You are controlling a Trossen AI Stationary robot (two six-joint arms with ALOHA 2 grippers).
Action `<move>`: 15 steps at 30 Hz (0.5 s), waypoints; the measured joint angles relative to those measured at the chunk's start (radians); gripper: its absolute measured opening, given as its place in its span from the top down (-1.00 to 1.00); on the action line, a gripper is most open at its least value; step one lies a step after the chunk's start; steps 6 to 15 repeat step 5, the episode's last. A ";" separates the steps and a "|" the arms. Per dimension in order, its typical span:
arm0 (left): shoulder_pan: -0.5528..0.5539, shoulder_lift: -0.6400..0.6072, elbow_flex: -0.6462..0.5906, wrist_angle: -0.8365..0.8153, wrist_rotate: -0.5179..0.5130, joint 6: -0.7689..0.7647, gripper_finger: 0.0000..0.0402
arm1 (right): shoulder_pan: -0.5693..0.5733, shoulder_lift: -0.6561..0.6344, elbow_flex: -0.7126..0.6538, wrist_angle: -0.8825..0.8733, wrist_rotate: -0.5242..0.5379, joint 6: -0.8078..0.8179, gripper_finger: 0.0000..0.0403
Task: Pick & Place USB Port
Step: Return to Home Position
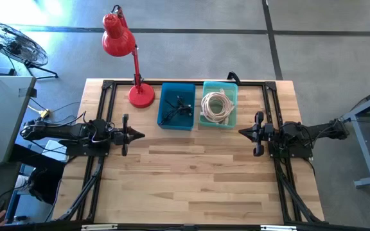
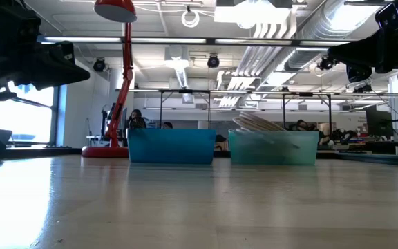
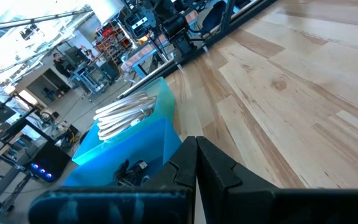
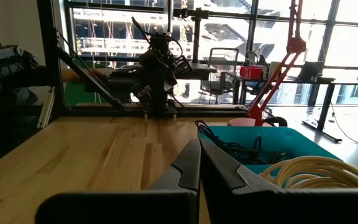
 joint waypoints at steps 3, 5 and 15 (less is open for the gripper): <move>0.000 0.000 0.000 0.000 0.000 0.000 0.99 | 0.000 0.000 0.000 0.000 0.000 0.000 1.00; 0.000 0.000 0.000 0.000 0.000 0.000 0.99 | 0.000 0.000 0.000 0.000 0.000 0.000 1.00; 0.000 0.000 0.000 0.000 0.000 0.000 0.99 | 0.000 0.000 0.000 0.000 0.000 0.000 1.00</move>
